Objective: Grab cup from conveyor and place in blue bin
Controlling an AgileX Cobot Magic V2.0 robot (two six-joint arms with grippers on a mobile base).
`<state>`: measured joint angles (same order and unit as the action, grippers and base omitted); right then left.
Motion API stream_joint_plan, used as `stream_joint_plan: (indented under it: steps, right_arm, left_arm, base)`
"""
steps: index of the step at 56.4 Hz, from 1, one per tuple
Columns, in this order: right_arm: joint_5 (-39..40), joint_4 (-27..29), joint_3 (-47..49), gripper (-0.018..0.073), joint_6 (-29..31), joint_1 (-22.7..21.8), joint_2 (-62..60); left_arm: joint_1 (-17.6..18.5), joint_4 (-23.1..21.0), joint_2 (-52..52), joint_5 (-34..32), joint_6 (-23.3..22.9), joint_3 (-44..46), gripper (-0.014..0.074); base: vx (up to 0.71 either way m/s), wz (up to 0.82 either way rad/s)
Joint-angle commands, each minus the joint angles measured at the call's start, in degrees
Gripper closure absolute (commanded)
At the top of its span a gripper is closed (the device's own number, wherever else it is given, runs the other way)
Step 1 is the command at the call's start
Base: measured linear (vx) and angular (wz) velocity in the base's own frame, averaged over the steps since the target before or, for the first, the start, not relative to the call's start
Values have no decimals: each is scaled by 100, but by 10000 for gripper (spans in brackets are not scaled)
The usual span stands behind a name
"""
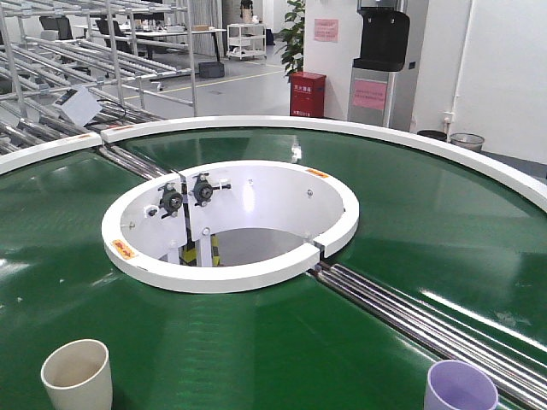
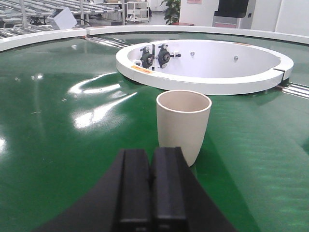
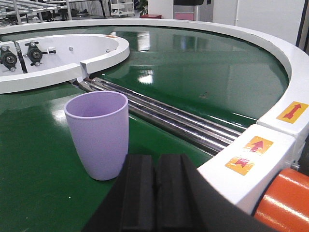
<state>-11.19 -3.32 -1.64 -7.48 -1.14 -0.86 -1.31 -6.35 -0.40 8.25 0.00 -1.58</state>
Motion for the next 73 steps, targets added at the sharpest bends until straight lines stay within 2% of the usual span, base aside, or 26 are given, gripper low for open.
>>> stream_joint_plan:
  steps: [1,39,49,58,66,73]
  right_arm:
    - [483,-59,-113,568,14,-21,68]
    - [535,-59,-113,568,14,-21,68]
    - [889,-54,-113,568,8,-21,68]
    - [1762,-59,-113,568,8,-21,68]
    - [2394,-59,13,568,8,-21,68]
    - [1727,-116,899,568,8,-21,264]
  left_arm:
    - [37,-14,-107,-457,-48,-71,603]
    - [37,-19,-107,-674,-62,-67,603]
    - [37,-19,-107,-1076,-56,-67,603]
    - [37,-19,-107,-1422,-56,-65,603]
    - [37,-19,-100,-1964,-36,288,603]
    - [37,-19,6,-1631,-32,1095,603]
  base:
    - [0,0]
    - [0,0]
    - [0,0]
    - [0,0]
    - [0,0]
    - [0,0]
